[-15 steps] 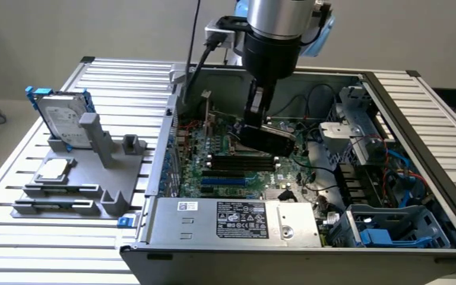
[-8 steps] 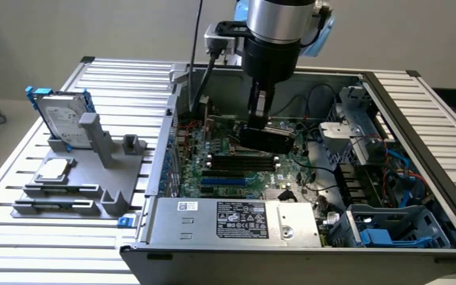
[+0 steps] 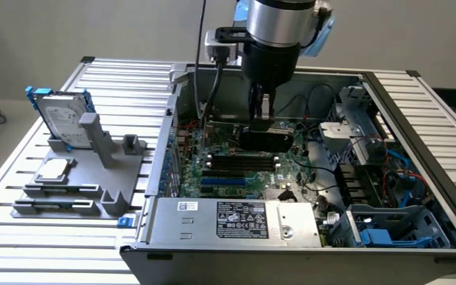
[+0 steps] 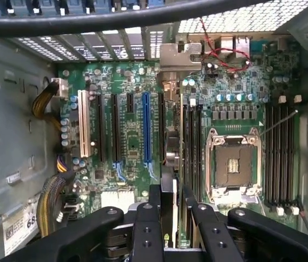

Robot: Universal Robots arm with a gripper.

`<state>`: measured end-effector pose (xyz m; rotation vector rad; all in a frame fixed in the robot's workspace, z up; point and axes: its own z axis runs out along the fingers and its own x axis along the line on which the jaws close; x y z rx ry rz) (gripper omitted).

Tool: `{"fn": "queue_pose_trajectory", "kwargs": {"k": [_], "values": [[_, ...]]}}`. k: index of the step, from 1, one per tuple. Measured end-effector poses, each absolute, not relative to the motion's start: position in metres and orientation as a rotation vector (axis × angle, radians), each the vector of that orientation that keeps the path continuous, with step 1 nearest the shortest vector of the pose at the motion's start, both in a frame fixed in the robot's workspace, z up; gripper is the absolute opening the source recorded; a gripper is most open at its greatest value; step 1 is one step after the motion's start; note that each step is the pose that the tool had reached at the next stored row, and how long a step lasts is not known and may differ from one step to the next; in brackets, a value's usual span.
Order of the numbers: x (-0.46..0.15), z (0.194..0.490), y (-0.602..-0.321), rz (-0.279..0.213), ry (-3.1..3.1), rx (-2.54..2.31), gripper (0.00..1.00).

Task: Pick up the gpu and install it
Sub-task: 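Insert the gpu into the slot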

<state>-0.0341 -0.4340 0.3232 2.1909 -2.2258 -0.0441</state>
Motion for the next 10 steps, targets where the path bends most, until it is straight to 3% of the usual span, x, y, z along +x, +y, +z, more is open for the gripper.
{"fn": "queue_pose_trajectory", "kwargs": {"k": [10], "values": [[-0.051,0.318,-0.448,-0.047,-2.199,2.222,0.27]]}}
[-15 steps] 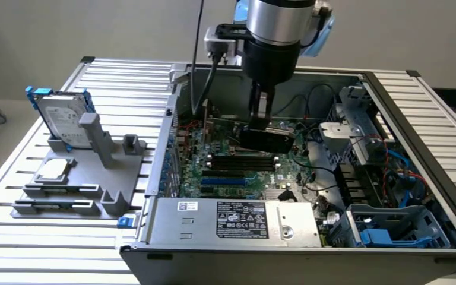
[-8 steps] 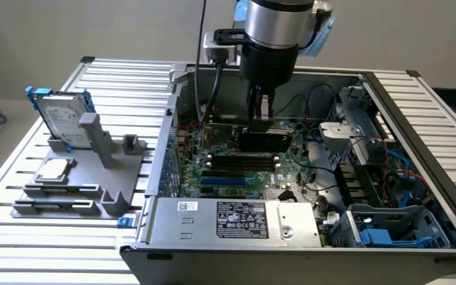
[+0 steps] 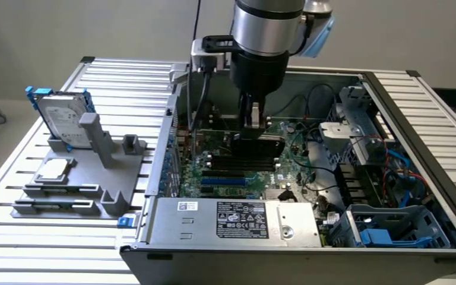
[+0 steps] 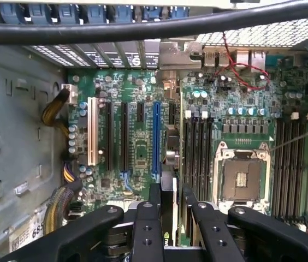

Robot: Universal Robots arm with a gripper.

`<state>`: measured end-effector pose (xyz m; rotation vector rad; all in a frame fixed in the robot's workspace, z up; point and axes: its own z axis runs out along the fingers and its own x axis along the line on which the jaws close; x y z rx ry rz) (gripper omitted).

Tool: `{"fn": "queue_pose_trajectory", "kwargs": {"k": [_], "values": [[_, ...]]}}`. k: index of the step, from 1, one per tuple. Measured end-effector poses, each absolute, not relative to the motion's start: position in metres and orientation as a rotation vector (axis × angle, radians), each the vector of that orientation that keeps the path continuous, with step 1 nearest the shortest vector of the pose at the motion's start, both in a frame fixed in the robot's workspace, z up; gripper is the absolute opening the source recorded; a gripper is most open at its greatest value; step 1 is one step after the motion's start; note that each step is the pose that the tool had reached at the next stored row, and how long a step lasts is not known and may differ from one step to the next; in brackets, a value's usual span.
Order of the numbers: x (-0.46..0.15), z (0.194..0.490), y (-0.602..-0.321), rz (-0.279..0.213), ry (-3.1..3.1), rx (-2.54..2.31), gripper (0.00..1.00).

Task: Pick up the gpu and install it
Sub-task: 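Insert the gpu into the slot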

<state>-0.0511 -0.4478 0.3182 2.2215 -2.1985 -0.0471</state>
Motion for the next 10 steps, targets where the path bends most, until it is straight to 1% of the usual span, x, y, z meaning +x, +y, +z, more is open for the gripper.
{"fn": "queue_pose_trajectory", "kwargs": {"k": [10], "values": [[-0.066,0.311,-0.461,-0.045,-2.19,2.232,0.27]]}}
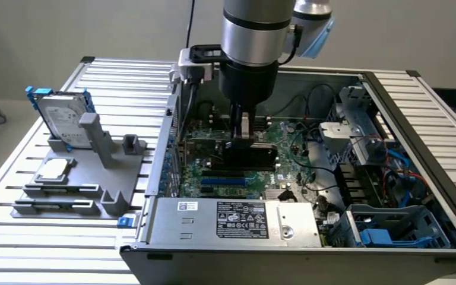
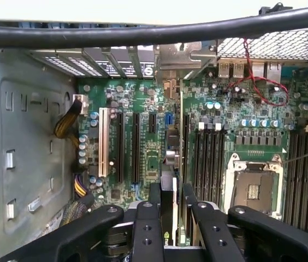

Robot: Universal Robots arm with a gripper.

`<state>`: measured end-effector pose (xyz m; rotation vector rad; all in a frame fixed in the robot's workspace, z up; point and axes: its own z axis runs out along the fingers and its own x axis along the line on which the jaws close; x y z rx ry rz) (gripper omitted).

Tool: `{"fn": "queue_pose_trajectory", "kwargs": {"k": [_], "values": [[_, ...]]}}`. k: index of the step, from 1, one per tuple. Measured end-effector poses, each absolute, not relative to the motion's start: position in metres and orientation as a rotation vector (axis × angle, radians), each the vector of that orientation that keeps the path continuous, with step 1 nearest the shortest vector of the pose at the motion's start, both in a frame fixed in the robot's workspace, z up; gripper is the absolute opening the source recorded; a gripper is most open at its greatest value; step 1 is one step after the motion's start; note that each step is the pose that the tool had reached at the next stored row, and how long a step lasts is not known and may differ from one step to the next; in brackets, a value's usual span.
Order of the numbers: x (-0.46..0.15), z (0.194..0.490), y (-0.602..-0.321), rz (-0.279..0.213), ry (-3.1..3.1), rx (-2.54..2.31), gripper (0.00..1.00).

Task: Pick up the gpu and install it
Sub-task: 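Insert the gpu into the slot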

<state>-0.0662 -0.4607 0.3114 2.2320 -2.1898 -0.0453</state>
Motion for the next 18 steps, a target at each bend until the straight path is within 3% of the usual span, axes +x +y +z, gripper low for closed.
{"fn": "queue_pose_trajectory", "kwargs": {"k": [18], "values": [[-0.0748,0.3007,-0.4614,-0.045,-2.189,2.233,0.27]]}}
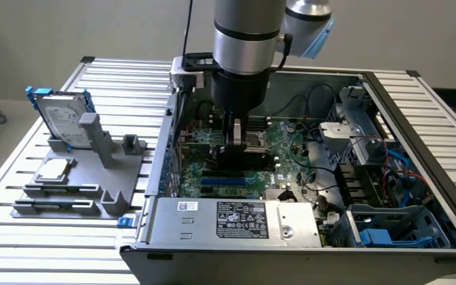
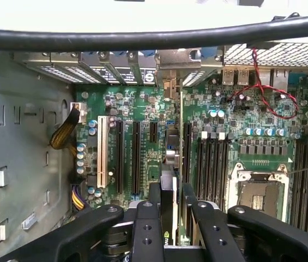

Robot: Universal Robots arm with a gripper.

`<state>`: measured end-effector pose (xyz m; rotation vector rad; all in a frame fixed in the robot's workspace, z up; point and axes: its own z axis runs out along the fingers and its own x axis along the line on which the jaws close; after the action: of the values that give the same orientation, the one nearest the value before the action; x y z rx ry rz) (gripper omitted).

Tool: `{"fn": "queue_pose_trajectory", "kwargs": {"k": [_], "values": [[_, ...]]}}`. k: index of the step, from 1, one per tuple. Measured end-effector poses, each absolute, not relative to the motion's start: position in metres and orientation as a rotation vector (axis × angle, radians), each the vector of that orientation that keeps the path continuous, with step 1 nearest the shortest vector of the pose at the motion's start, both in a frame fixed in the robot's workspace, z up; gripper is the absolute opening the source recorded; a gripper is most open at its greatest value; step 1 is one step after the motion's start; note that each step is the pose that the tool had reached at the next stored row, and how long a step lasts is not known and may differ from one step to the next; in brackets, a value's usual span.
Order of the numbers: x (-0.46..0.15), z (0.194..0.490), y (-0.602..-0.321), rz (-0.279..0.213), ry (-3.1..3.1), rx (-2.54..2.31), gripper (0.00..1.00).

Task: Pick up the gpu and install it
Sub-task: 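Insert the gpu into the slot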

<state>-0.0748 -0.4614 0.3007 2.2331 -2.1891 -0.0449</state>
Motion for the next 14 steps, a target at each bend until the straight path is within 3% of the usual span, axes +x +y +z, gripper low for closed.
{"fn": "queue_pose_trajectory", "kwargs": {"k": [14], "values": [[-0.077,0.286,-0.462,-0.045,-2.189,2.233,0.27]]}}
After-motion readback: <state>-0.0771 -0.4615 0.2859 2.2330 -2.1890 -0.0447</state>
